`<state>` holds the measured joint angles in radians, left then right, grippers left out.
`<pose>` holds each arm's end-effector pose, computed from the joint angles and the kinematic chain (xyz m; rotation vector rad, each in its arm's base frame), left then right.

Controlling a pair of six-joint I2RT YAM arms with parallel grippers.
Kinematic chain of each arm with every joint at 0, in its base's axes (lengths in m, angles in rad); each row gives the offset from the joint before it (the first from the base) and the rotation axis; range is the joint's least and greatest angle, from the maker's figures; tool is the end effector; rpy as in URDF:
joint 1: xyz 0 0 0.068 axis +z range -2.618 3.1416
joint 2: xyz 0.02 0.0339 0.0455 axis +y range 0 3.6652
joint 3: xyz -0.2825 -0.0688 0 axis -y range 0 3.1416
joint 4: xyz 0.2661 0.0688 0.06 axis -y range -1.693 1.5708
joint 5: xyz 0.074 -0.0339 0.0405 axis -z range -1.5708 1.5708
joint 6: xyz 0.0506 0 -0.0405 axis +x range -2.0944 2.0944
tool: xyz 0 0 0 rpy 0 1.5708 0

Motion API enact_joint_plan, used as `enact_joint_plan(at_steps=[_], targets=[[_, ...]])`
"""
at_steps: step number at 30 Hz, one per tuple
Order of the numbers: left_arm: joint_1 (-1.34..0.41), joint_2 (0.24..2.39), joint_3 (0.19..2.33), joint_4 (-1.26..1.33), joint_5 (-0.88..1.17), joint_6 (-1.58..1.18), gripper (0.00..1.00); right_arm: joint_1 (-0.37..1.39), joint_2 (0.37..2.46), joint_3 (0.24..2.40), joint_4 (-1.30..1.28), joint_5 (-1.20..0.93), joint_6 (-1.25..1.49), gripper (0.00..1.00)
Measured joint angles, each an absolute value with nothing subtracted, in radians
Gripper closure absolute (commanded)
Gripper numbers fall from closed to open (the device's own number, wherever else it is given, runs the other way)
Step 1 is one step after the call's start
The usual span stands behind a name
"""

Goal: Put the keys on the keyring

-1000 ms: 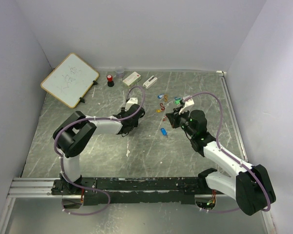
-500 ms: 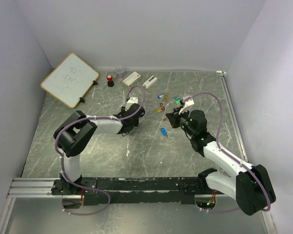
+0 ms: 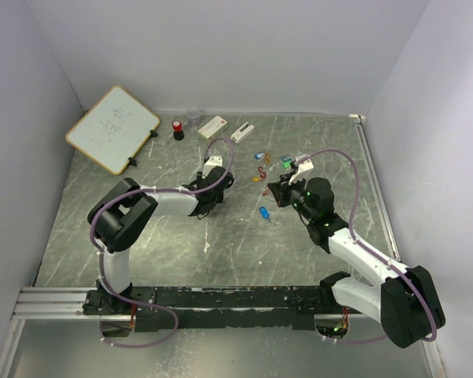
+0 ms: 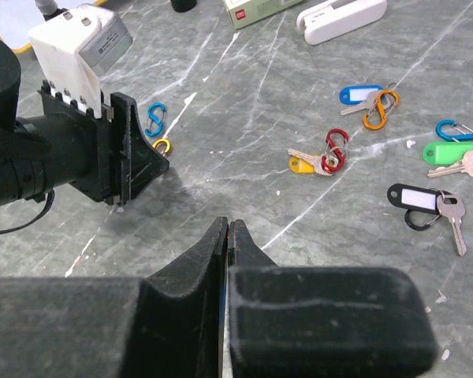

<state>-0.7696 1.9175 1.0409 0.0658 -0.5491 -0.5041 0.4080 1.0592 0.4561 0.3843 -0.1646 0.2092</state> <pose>0.3150 -0.2685 0.1281 0.0464 2.2370 -0.0246 0.2316 0.1091 0.2314 -0.3006 1.8004 0.5868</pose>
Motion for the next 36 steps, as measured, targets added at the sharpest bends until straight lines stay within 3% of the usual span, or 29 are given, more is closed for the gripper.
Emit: enact_joint_plan(at_steps=[2,5,6,16,27,36], targets=[[-0.769,1.917,1.041,0.067,-0.548,-0.504,0.65,0.408,1.059,0.456,0.384,-0.165,0.209,1.0],[-0.769,1.917,1.039,0.068,-0.546,-0.504,0.92,0.408,1.059,0.456,0.384,-0.164,0.209,1.0],[-0.769,1.917,1.038,0.07,-0.546,-0.504,0.93,0.408,1.059,0.456,0.384,-0.164,0.209,1.0],[-0.767,1.903,1.026,0.072,-0.538,-0.494,0.93,0.408,1.06,0.456,0.384,-0.165,0.209,1.0],[-0.768,1.684,0.98,0.012,-0.327,-0.46,0.93,0.456,1.122,0.457,0.384,-0.196,0.193,1.0],[-0.828,1.662,1.065,-0.023,-0.196,-0.435,0.93,0.564,1.138,0.477,0.384,-0.175,0.139,1.0]])
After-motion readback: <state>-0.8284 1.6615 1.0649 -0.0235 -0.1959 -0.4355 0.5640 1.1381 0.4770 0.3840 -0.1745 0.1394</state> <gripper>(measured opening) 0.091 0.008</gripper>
